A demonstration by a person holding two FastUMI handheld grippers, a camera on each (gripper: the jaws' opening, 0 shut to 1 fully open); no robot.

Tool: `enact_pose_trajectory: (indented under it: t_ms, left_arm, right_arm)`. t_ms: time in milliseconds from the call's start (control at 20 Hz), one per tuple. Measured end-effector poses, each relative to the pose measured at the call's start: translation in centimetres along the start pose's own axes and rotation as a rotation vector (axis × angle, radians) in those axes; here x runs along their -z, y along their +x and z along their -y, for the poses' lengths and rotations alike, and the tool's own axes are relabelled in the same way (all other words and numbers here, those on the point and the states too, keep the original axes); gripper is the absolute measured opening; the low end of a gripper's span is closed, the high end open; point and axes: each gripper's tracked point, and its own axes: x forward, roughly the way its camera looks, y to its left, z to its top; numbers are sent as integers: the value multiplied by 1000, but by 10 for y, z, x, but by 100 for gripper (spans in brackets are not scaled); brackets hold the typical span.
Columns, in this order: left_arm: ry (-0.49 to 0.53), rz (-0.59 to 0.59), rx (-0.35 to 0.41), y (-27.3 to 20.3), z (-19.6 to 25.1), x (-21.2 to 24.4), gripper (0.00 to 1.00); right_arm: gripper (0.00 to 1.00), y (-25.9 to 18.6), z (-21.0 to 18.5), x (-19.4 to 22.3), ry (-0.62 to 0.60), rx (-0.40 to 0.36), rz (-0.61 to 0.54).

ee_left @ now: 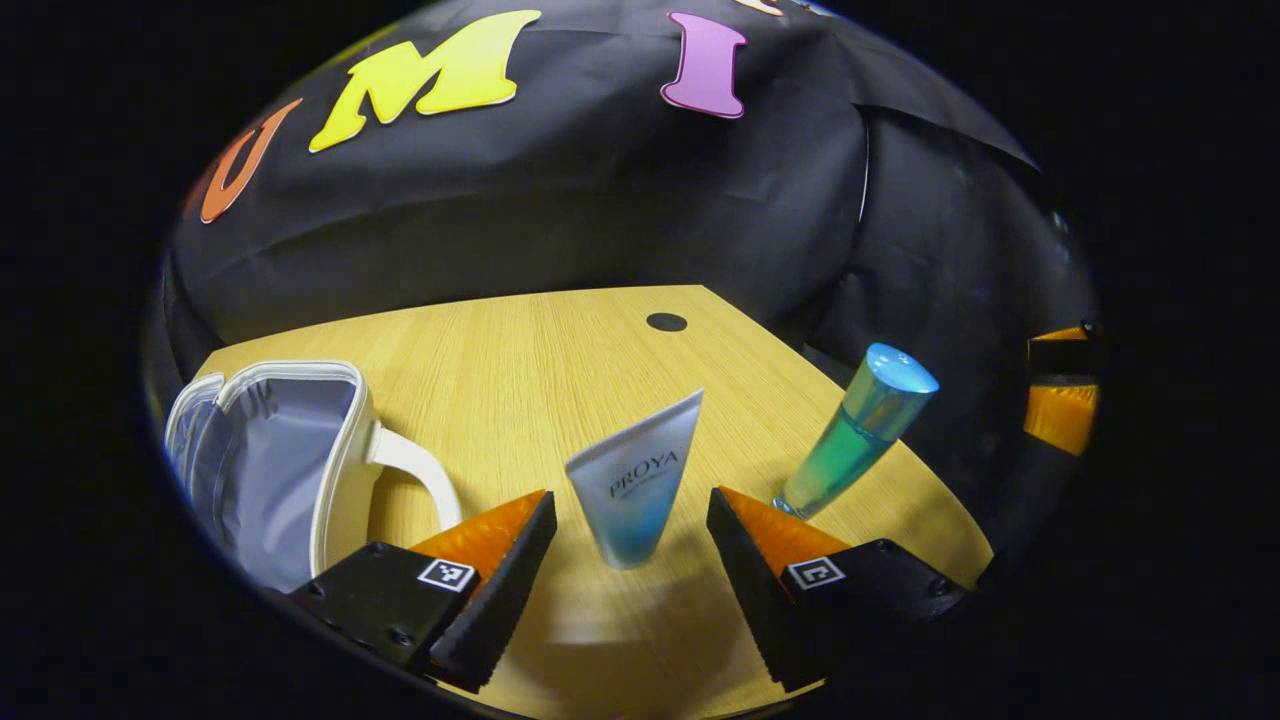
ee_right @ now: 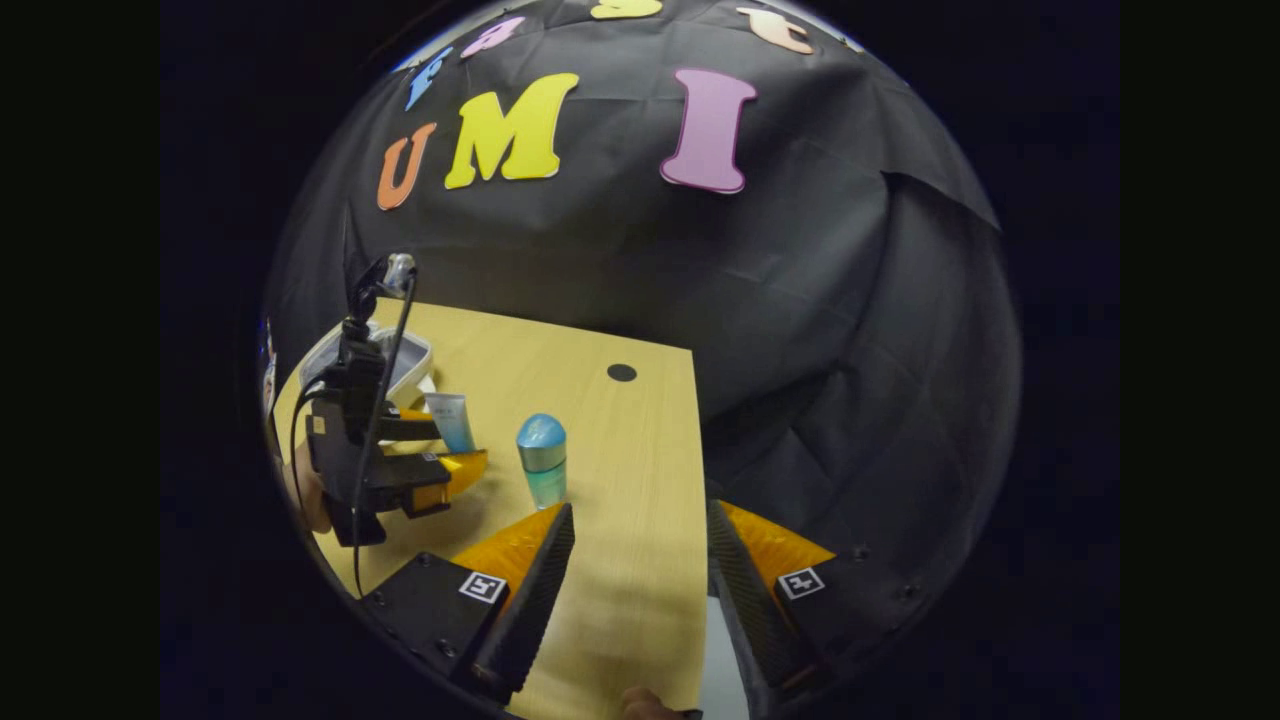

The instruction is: First open the suitcase, pack the skin care products into it, and then close the suitcase.

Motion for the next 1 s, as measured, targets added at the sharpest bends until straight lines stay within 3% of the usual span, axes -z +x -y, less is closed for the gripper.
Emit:
enact_pose_trajectory:
  t_ms: [200,300,350,400,800,1000]
  left_arm:
    - [-10,34,-27,13,-5,-5,75]
    - [-57,37,-5,15,-3,-2,63]
    - [-73,41,-13,15,-5,-2,65]
    - [-82,32,-10,14,-5,-1,50]
    - [-20,29,41,-74,2,-26,46]
    - [26,46,-22,-139,-21,-45,45]
  right_arm:
    - [80,22,-31,-9,8,-81,41]
    - [80,31,-40,-11,-6,-96,44]
    - [80,32,-44,-14,-6,-100,52]
    - [80,34,-47,-16,-6,-103,60]
    - [80,72,-75,-21,20,-106,58]
    - [78,98,-88,-8,31,-93,38]
